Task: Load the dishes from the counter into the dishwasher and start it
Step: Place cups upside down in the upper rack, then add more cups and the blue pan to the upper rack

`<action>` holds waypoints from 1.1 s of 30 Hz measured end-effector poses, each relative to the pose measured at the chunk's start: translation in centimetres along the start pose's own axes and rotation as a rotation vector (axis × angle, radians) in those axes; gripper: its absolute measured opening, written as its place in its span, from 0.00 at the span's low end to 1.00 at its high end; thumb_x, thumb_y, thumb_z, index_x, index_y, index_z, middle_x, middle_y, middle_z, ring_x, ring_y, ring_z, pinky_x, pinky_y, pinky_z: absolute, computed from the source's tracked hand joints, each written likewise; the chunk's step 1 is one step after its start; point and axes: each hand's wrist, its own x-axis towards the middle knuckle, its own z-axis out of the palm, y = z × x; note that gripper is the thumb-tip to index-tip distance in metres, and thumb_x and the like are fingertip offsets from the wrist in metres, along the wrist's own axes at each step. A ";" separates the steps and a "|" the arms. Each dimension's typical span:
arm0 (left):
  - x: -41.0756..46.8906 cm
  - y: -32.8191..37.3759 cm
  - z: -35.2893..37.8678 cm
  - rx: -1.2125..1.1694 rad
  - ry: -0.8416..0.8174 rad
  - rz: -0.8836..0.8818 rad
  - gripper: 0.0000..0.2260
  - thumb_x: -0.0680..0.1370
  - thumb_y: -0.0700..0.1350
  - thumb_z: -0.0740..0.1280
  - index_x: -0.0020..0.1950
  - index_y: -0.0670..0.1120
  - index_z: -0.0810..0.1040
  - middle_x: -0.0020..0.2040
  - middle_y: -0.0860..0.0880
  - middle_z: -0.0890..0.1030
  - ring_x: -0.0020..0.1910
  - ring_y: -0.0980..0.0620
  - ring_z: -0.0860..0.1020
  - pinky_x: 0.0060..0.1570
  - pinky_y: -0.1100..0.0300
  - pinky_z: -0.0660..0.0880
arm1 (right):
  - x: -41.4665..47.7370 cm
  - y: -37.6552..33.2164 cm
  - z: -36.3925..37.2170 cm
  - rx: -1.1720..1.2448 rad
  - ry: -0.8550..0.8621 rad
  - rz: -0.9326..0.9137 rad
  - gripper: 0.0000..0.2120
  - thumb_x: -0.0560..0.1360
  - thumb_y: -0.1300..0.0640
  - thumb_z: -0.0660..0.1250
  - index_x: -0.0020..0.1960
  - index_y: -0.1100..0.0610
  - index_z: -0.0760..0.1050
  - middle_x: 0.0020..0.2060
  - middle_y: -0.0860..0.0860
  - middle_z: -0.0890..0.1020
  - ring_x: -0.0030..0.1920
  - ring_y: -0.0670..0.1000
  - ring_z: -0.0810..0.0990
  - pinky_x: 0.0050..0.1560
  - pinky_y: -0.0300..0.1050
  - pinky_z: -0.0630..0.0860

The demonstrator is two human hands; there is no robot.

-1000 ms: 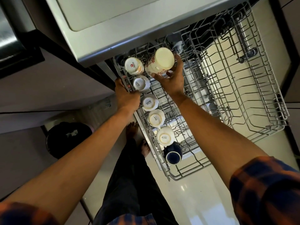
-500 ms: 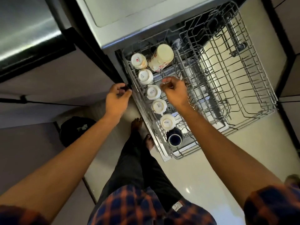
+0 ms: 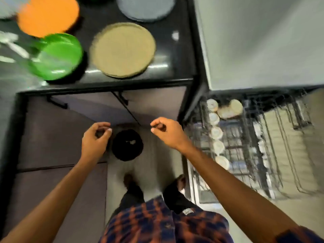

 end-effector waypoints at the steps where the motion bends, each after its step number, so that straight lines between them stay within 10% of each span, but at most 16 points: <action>1: -0.1 -0.5 -2.6 -0.008 0.059 0.005 0.06 0.79 0.42 0.70 0.56 0.50 0.81 0.45 0.49 0.83 0.44 0.50 0.81 0.46 0.51 0.78 | 0.9 -1.9 1.4 -0.035 -0.056 -0.040 0.08 0.73 0.54 0.73 0.52 0.49 0.83 0.34 0.39 0.79 0.38 0.40 0.78 0.49 0.45 0.79; 6: -0.8 -3.6 -14.4 -0.050 0.323 0.039 0.07 0.78 0.39 0.71 0.54 0.48 0.80 0.45 0.48 0.82 0.41 0.53 0.78 0.43 0.69 0.74 | 5.0 -11.9 9.5 -0.165 -0.235 -0.208 0.06 0.75 0.55 0.73 0.51 0.48 0.82 0.34 0.39 0.79 0.34 0.35 0.76 0.45 0.40 0.75; 13: -3.0 -12.0 -27.7 0.065 0.576 0.033 0.11 0.74 0.47 0.68 0.55 0.48 0.81 0.50 0.53 0.81 0.48 0.53 0.79 0.48 0.51 0.78 | 9.0 -24.6 24.6 -0.213 -0.382 -0.391 0.06 0.72 0.52 0.72 0.49 0.45 0.81 0.36 0.43 0.83 0.36 0.44 0.80 0.46 0.48 0.80; 33: 5.6 -18.5 -37.1 0.410 0.597 -0.037 0.14 0.72 0.53 0.69 0.54 0.48 0.79 0.51 0.49 0.77 0.50 0.45 0.74 0.48 0.50 0.72 | 16.2 -37.5 44.9 -0.312 -0.463 -0.573 0.05 0.74 0.55 0.73 0.49 0.49 0.82 0.40 0.45 0.84 0.40 0.46 0.81 0.50 0.51 0.80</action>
